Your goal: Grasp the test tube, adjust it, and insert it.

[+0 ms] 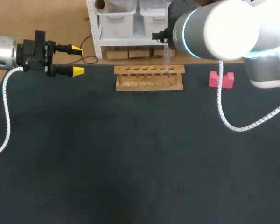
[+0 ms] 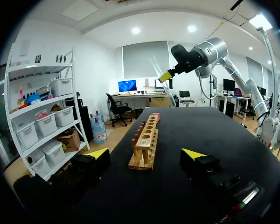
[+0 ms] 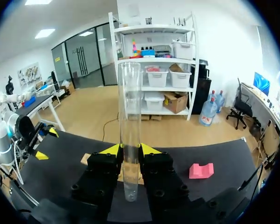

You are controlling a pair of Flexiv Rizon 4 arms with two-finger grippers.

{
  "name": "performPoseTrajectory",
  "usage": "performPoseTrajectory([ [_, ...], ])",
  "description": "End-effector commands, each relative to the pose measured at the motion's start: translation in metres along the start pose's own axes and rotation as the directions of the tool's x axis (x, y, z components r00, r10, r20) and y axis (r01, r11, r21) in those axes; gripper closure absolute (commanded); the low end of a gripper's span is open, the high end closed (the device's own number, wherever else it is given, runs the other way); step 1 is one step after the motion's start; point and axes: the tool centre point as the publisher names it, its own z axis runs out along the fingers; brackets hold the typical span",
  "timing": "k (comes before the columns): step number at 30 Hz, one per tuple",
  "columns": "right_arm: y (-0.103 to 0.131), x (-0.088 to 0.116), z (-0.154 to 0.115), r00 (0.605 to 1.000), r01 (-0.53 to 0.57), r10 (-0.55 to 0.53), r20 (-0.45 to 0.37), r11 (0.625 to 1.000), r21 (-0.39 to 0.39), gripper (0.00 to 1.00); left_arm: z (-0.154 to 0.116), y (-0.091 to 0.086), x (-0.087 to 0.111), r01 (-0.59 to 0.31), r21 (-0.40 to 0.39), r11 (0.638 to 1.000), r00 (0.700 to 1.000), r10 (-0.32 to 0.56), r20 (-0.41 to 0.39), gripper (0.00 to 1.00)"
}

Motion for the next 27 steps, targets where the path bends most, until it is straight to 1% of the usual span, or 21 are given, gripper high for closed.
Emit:
performPoseTrajectory([
  [1,-0.001,0.001,0.007,0.897,0.006,-0.01,0.442,1.0,0.011,1.0,0.0,0.0,0.001,-0.001,0.001,1.0,1.0,0.001,0.001,0.0],
  [8,-0.007,-0.006,0.016,0.87,0.031,-0.049,0.491,0.999,0.043,1.0,0.0,0.0,0.001,-0.001,0.001,1.0,1.0,0.001,0.001,0.0],
  [14,-0.007,-0.01,0.021,0.849,0.026,-0.038,0.527,0.999,0.031,1.0,0.0,0.0,0.001,-0.001,0.001,1.0,1.0,0.001,0.001,0.0],
  [16,-0.006,-0.009,0.026,0.856,0.024,-0.025,0.516,1.0,0.008,1.0,0.0,0.0,0.001,-0.001,0.001,1.0,1.0,0.001,0.001,0.0],
  [27,-0.003,-0.001,0.033,0.88,-0.001,0.01,0.476,1.0,-0.02,1.0,0.0,0.0,0.001,-0.001,0.001,1.0,1.0,0.001,0.001,0.0],
])
